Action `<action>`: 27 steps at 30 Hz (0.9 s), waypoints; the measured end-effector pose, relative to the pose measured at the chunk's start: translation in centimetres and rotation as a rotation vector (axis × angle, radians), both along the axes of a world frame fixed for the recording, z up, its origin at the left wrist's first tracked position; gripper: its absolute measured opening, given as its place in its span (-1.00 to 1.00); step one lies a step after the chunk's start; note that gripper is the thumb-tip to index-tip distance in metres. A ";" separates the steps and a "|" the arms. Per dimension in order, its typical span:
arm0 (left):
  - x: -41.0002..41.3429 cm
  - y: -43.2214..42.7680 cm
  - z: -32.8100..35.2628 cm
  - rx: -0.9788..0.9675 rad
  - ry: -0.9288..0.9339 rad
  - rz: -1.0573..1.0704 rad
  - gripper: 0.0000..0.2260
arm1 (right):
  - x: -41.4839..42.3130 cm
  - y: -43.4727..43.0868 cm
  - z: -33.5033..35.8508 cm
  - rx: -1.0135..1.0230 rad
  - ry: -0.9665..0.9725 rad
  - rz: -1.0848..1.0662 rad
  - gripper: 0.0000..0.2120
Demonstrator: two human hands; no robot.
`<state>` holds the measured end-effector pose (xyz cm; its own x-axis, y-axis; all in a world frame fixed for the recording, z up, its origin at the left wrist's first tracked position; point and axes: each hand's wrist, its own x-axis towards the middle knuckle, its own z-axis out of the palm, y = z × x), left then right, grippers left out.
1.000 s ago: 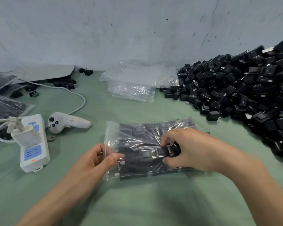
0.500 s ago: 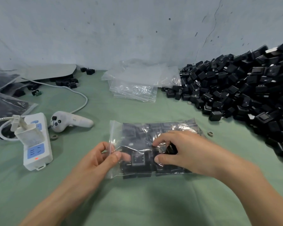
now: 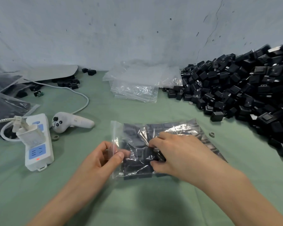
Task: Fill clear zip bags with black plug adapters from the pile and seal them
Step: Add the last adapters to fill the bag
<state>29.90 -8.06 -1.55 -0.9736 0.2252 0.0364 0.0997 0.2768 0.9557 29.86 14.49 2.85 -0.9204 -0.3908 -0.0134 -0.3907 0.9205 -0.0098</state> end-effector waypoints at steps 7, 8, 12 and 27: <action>-0.1 0.4 -1.0 -0.019 -0.007 -0.040 -0.69 | 0.2 0.2 1.4 0.113 0.004 0.029 -0.68; 0.0 0.4 -1.1 -0.026 -0.014 -0.045 -0.72 | 0.3 0.2 1.3 0.113 -0.003 0.033 -0.70; -0.1 0.2 -1.1 -0.036 0.002 -0.029 -0.97 | -0.1 0.9 1.9 -0.068 -0.043 0.019 -0.65; 0.3 0.3 -0.8 -0.043 -0.050 -0.130 -0.72 | -1.0 2.6 0.4 -0.289 -0.187 -0.040 -0.71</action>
